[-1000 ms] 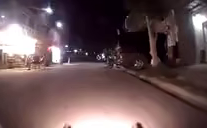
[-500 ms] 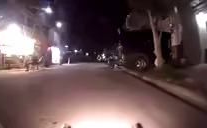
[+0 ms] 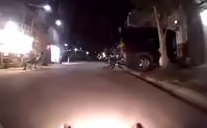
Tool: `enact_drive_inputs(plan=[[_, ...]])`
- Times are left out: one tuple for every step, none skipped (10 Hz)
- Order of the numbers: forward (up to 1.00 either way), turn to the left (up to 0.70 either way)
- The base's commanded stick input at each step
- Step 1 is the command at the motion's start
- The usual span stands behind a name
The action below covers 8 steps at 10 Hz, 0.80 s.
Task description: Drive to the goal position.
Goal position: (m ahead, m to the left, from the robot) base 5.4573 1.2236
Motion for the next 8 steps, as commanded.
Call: enact_drive_inputs(plan=[[0.60,0.00],[0.60,0.00],[0.60,0.00],[0.60,0.00],[0.60,0.00],[0.60,0.00],[0.60,0.00],[0.60,0.00]])
